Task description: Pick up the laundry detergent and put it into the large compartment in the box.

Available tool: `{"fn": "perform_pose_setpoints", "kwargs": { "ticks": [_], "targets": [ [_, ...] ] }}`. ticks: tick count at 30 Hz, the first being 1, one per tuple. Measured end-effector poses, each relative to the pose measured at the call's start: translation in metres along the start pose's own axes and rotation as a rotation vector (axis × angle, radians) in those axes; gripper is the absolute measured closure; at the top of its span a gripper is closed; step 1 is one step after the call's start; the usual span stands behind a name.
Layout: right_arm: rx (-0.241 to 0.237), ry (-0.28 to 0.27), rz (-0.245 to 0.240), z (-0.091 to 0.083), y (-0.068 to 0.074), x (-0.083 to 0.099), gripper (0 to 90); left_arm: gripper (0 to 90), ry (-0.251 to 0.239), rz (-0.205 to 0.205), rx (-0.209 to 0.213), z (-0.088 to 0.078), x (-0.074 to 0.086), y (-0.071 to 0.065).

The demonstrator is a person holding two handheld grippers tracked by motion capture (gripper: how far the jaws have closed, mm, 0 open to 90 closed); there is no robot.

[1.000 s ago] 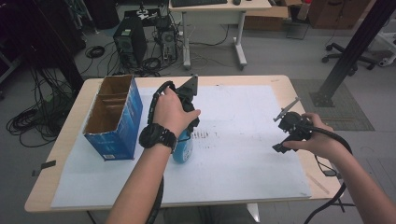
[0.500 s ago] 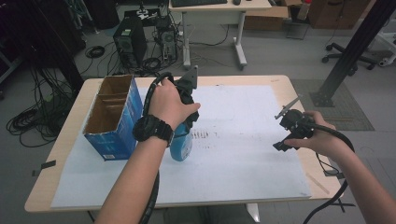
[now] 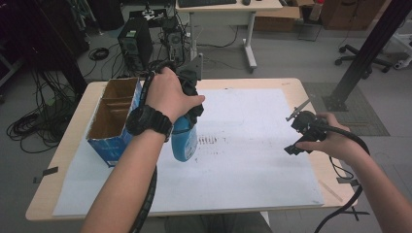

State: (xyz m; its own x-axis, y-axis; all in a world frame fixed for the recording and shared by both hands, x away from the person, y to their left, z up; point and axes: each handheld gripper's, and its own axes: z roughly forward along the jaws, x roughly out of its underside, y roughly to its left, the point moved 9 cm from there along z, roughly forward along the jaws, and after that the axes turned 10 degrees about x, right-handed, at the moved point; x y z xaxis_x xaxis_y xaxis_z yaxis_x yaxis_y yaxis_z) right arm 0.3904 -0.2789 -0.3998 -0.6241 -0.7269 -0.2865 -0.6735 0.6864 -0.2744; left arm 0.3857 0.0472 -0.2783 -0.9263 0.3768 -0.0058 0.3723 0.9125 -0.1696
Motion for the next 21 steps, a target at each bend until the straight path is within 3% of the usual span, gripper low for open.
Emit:
{"fn": "perform_pose_setpoints", "kwargs": {
  "ticks": [21],
  "targets": [
    [-0.007,0.009,0.008,-0.006,0.000,0.002,11.4,37.3,-0.011,0.016,-0.001,-0.038,0.000,-0.007]
  ]
}}
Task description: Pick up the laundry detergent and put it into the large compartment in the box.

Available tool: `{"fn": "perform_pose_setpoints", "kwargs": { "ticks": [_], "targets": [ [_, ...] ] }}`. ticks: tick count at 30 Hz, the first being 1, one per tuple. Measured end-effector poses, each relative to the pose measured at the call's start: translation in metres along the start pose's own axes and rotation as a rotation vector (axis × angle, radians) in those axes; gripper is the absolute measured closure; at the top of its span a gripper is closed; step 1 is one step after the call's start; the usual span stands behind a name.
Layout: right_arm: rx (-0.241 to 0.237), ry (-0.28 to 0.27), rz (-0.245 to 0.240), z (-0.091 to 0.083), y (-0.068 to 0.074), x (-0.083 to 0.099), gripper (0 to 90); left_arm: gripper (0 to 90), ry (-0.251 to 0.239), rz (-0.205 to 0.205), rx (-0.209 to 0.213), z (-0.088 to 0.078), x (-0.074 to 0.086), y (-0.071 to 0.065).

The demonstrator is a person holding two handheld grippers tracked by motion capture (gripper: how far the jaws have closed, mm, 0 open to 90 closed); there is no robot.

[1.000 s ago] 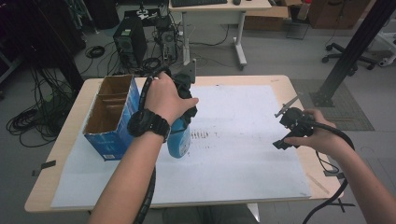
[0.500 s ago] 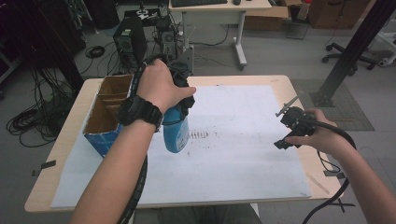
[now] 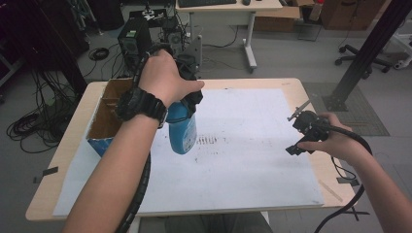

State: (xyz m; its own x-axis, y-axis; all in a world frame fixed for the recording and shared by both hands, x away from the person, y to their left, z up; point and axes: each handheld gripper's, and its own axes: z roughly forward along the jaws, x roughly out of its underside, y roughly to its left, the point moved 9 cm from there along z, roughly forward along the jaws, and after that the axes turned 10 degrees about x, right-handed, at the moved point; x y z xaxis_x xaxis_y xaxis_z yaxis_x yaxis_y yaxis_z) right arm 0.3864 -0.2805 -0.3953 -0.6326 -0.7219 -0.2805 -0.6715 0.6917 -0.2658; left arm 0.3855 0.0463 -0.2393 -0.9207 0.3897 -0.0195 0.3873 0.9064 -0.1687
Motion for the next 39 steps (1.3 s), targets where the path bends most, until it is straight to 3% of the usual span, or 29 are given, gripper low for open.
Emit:
{"fn": "perform_pose_setpoints", "kwargs": {
  "ticks": [17,39],
  "targets": [
    [0.006,-0.011,0.009,-0.006,-0.004,0.002,11.4,37.3,-0.007,0.015,0.000,-0.022,-0.004,-0.008],
    [0.003,-0.023,0.014,-0.006,-0.005,0.002,11.4,37.3,-0.013,0.004,-0.004,-0.040,-0.004,-0.010]
  ]
}}
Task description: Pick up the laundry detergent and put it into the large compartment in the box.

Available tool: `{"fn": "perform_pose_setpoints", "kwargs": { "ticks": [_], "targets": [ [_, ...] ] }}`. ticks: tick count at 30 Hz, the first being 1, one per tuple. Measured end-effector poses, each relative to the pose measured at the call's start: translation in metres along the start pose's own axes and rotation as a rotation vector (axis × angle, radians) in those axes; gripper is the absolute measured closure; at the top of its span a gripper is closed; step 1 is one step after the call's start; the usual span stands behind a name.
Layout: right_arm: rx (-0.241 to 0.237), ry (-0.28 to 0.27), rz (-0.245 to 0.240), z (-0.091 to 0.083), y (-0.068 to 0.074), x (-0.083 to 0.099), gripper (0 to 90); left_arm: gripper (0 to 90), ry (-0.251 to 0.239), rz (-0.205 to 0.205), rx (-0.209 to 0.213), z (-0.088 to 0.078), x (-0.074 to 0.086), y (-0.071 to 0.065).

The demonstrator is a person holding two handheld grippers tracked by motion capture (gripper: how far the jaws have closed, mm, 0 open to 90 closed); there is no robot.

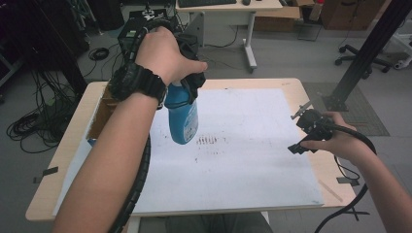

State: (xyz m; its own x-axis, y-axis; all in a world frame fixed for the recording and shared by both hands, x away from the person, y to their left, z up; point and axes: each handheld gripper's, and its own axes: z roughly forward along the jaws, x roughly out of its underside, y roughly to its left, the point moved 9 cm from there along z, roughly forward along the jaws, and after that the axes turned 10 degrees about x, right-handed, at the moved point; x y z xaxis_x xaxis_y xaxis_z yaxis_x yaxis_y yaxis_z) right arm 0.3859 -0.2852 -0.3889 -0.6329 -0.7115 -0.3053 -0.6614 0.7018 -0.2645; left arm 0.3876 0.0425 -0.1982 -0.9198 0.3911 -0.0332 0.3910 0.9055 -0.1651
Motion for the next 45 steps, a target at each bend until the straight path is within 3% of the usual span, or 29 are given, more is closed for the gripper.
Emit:
{"fn": "perform_pose_setpoints", "kwargs": {
  "ticks": [17,37,45],
  "targets": [
    [-0.002,-0.003,0.005,0.002,-0.001,0.000,11.4,37.3,-0.019,-0.030,0.023,-0.003,-0.002,0.006],
    [-0.008,-0.001,0.009,0.004,-0.001,0.001,11.4,37.3,-0.043,-0.115,0.029,-0.009,0.002,0.036],
    [-0.007,-0.001,0.012,0.004,-0.002,0.001,11.4,37.3,-0.052,-0.146,0.006,-0.010,0.003,0.049]
  ]
}}
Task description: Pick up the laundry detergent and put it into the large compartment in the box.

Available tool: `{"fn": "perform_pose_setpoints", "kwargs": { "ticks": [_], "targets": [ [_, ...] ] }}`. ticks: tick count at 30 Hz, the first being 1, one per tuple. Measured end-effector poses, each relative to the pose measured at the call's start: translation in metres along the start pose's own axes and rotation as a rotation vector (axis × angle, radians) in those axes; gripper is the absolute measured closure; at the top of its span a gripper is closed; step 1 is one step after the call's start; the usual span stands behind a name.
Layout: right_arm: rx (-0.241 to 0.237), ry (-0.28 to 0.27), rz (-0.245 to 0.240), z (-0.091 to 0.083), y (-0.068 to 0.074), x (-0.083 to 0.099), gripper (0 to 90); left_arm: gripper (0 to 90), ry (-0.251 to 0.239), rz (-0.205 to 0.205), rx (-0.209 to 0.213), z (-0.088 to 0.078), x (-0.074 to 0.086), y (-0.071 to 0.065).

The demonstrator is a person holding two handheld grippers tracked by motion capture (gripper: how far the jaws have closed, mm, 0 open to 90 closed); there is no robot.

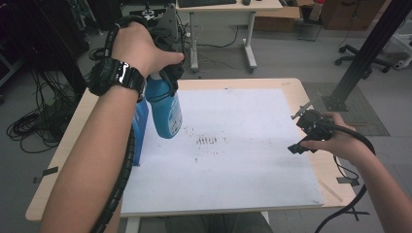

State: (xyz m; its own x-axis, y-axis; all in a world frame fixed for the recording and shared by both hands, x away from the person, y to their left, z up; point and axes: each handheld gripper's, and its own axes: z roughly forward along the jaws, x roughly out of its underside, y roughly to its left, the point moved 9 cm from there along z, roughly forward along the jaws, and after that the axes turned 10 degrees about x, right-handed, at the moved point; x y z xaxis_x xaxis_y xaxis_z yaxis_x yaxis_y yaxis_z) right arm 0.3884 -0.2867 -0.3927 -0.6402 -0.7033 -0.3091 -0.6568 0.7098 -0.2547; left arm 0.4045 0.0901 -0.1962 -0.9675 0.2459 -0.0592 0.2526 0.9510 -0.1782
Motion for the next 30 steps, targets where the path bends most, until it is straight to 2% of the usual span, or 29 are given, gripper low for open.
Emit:
{"fn": "perform_pose_setpoints", "kwargs": {
  "ticks": [17,23,30],
  "targets": [
    [0.001,0.006,0.002,0.002,0.000,0.000,11.4,37.4,-0.032,-0.072,-0.006,-0.007,0.000,0.027],
    [0.000,0.008,0.000,0.003,0.000,0.001,11.4,37.4,-0.047,-0.105,-0.031,-0.011,0.001,0.039],
    [-0.001,0.012,0.004,0.005,0.000,0.001,11.4,37.3,-0.073,-0.144,-0.027,-0.018,0.003,0.056]
  ]
}}
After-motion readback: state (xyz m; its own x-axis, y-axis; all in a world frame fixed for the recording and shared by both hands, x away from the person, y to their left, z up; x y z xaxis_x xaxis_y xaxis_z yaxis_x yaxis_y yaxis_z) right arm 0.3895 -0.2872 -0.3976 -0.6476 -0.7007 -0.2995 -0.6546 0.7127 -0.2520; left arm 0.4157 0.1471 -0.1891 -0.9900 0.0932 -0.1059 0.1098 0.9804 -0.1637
